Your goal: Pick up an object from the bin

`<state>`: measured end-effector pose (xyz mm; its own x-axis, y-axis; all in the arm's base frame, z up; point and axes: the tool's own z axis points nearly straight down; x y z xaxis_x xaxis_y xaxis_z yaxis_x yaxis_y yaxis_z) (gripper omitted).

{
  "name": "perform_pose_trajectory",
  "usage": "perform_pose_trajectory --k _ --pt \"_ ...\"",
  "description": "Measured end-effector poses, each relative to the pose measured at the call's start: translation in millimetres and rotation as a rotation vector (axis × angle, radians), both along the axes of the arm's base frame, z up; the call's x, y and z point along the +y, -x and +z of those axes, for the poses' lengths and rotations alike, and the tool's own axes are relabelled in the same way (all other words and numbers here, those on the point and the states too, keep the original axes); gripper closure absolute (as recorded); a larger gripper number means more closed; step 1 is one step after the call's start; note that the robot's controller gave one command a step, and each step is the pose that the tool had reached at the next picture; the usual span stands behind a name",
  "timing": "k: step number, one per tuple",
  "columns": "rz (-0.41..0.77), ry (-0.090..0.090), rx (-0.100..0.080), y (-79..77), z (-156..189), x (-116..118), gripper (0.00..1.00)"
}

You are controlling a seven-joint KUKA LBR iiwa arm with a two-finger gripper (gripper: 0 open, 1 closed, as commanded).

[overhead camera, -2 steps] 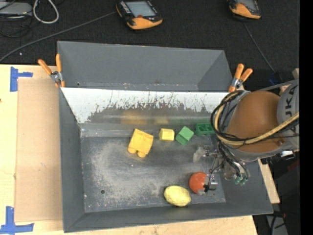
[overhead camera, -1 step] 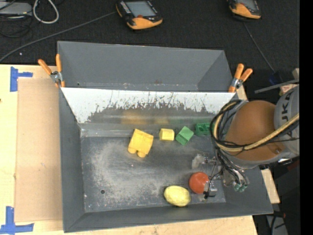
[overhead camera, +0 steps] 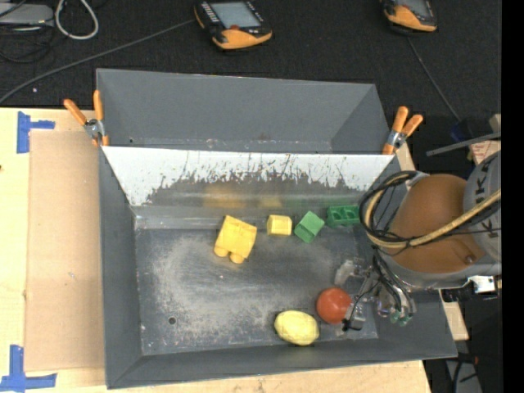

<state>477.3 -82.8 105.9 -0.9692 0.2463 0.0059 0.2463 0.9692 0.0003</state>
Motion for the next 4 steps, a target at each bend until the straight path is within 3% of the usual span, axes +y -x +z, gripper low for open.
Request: perform_pose_trajectory --k 1,2,4 --pt "0.296 -0.001 -0.005 -3.1 -29.5 -4.9 0.0" --pt "0.055 -0.001 0.002 5.4 -36.8 5.2 1.0" --pt "0.056 -0.003 0.009 7.8 -24.0 5.7 1.0"
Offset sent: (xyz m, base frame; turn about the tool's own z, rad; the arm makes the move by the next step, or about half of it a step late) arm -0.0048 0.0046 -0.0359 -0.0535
